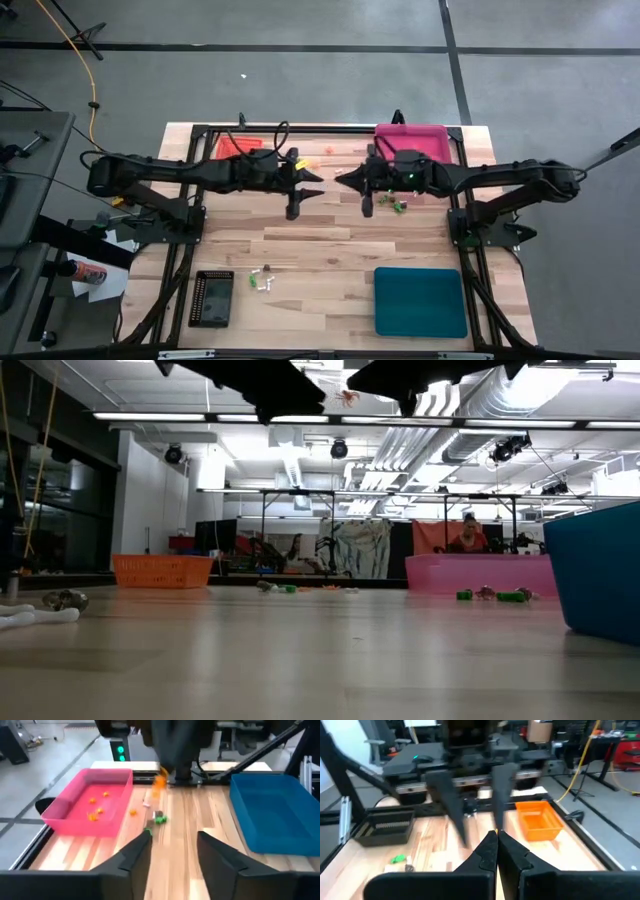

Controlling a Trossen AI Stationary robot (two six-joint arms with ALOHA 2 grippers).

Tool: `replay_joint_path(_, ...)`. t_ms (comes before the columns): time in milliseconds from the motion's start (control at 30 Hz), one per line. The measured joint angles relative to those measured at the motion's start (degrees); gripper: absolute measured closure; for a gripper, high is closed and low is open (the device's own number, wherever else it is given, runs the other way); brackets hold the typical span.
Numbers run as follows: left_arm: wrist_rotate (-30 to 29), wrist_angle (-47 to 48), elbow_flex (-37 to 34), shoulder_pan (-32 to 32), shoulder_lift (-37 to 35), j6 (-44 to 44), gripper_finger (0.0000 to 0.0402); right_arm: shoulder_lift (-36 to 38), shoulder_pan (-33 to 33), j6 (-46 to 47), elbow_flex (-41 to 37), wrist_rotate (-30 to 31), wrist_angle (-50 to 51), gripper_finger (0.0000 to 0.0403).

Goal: Sort Halloween decoration
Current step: Put the orange spider toy into the pink bin

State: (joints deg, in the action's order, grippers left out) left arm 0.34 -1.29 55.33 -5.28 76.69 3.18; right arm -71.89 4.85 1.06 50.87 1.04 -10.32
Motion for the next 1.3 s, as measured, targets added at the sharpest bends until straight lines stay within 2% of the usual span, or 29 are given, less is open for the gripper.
replay_joint_path(133,-1.43,10.23,0.00,-0.48,-4.62,-1.90,0.0229,4.92,1.98,0.43,0.06,0.95,9.83,0.0403)
replay_joint_path(267,-4.31,14.15,-3.53,-1.40,-9.00,-6.86,0.0225,8.83,2.84,1.93,0.06,6.73,25.81,0.0403)
replay_joint_path(433,-6.12,4.62,-13.28,-1.46,-14.44,-13.58,0.0229,11.31,3.05,6.81,-2.33,11.65,39.52,0.0403)
replay_joint_path(567,-7.11,-4.51,-20.85,-1.46,-18.18,-20.06,0.0229,14.07,3.45,13.10,-9.46,12.56,40.36,0.0403)
replay_joint_path(700,-7.55,-8.19,-23.81,-1.46,-20.67,-22.62,0.0229,17.74,6.24,18.83,-15.70,14.14,37.53,0.0403)
replay_joint_path(833,-10.28,-8.67,-23.81,-1.48,-21.69,-21.05,0.0229,19.04,14.31,20.08,-14.95,15.25,36.20,0.0403)
replay_joint_path(967,-13.68,-10.47,-23.89,-1.51,-21.86,-20.66,0.0229,16.12,26.79,24.43,-12.01,12.97,35.85,0.0403)
replay_joint_path(1167,-14.62,-11.58,-23.89,-1.51,-21.82,-21.09,0.0229,5.22,42.18,27.44,-9.87,4.55,35.42,0.0403)
replay_joint_path(1300,-14.63,-12.01,-23.89,-1.49,-21.82,-21.11,0.0229,-3.51,46.94,27.61,-7.16,4.43,33.68,0.0403)
